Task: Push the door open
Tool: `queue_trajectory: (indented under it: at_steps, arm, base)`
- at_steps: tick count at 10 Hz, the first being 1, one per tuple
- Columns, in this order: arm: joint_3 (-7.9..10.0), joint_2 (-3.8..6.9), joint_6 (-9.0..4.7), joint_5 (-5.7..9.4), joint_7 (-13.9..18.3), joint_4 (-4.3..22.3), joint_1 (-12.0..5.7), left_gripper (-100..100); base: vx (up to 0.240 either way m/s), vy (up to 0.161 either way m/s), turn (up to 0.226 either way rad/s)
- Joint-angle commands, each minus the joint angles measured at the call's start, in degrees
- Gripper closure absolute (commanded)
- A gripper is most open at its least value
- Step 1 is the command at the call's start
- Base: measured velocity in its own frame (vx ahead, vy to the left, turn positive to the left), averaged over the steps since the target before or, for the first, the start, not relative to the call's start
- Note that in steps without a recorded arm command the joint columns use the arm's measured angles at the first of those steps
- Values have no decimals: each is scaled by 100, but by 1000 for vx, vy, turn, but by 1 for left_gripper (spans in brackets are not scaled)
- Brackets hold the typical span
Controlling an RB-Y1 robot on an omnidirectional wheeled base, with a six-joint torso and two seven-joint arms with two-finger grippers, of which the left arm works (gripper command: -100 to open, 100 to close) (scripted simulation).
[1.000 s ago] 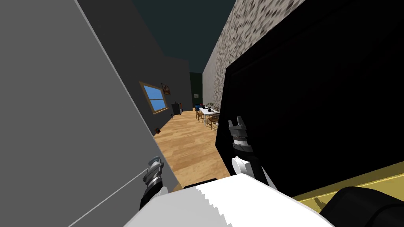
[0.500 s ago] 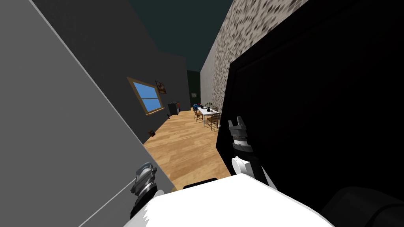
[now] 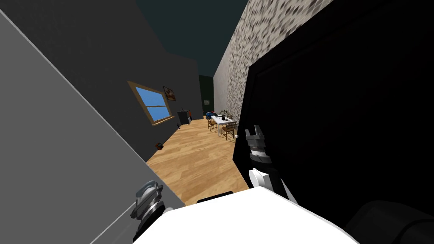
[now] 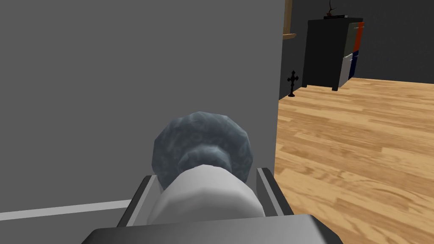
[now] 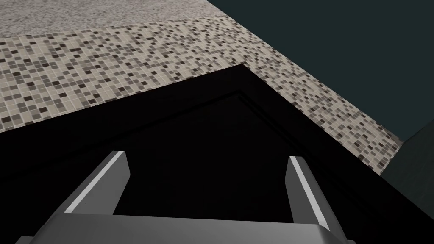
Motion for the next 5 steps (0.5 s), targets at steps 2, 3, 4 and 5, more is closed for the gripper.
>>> queue_trajectory:
  at_steps: [2, 3, 4, 5]
  arm:
    - [226, 9, -123, 135, -99, -17, 24, 100]
    - [286, -11, -146, 180, -132, -37, 47, 100]
    - [406, -52, -191, 268, -197, -77, 93, 100]
    - [464, -74, -214, 311, -229, -96, 115, 100]
  base:
    - [90, 69, -47]
    - [86, 68, -55]
    - [119, 84, -95]
    - [124, 92, -76]
